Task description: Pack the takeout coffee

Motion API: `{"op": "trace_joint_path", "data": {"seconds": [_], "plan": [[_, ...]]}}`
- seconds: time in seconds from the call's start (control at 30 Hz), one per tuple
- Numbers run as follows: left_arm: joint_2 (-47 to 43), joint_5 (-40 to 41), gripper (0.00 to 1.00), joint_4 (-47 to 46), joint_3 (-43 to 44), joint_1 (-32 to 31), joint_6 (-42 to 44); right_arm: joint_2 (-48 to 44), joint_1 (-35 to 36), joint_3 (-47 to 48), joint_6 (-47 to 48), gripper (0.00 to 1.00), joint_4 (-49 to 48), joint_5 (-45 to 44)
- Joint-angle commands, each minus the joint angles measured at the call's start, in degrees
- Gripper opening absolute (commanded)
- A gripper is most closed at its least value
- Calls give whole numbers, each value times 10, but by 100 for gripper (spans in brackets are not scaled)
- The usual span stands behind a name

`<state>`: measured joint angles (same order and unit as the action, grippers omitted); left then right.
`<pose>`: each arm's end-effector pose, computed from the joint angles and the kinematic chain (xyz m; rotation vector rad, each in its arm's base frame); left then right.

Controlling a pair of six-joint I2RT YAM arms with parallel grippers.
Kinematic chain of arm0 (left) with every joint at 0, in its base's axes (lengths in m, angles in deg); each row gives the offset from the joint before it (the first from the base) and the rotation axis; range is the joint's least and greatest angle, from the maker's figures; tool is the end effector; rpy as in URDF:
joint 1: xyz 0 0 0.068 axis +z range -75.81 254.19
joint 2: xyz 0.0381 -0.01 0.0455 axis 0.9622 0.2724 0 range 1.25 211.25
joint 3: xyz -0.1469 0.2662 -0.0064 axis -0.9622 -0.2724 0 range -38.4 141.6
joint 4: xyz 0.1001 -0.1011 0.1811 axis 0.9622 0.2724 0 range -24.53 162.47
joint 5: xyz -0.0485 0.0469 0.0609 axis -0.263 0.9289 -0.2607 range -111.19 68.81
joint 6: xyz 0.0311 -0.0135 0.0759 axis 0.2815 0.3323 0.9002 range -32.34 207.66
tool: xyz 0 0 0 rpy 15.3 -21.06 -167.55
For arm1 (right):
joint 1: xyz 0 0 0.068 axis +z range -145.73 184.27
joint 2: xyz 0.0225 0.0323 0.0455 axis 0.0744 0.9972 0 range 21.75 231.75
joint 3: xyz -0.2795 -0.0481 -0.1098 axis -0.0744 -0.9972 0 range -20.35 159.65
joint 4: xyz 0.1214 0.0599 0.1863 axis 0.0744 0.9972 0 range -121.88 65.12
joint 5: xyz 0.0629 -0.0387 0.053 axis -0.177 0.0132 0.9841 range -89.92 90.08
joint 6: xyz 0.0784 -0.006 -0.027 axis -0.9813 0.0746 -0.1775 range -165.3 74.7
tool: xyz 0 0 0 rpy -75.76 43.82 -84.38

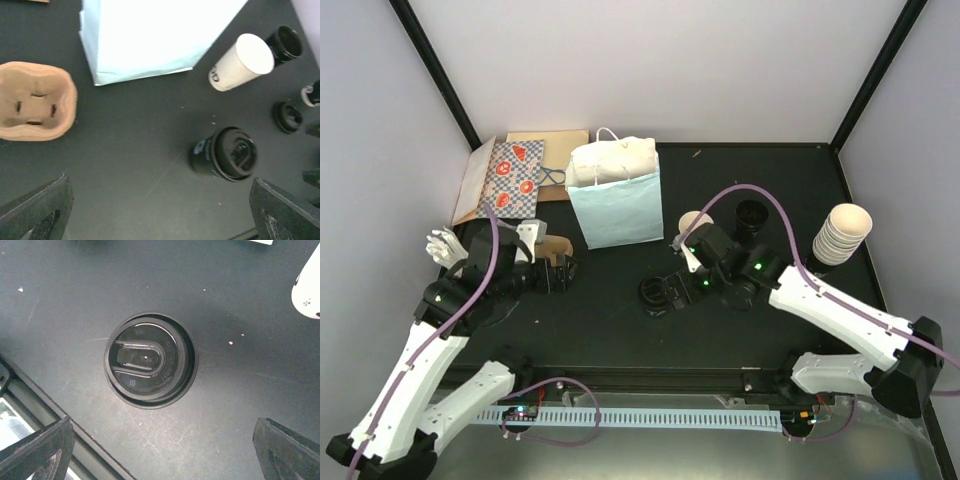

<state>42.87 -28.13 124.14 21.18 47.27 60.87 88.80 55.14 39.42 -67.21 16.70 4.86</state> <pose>0.0780 -0.0494 0.3372 0.0684 2.3540 -0.6153 0.1241 0.1620 0.2980 -0.6962 2.5594 0.5724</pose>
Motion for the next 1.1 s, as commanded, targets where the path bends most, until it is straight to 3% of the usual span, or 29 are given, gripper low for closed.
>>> {"op": "trace_joint_path", "data": {"seconds": [0.0, 0.13, 0.53, 1.07], "plan": [[3, -14, 99, -18, -15, 55, 47, 40, 27, 33, 6, 100, -5, -66], [7, -7, 99, -38, -17, 92, 67, 96, 43, 65, 11, 100, 0, -78], [-5, 6, 99, -85, -52, 94, 86, 215, 90, 130, 14, 100, 24, -104], [-8, 5, 99, -89, -50, 94, 93, 255, 111, 146, -58, 100, 51, -148]]}}
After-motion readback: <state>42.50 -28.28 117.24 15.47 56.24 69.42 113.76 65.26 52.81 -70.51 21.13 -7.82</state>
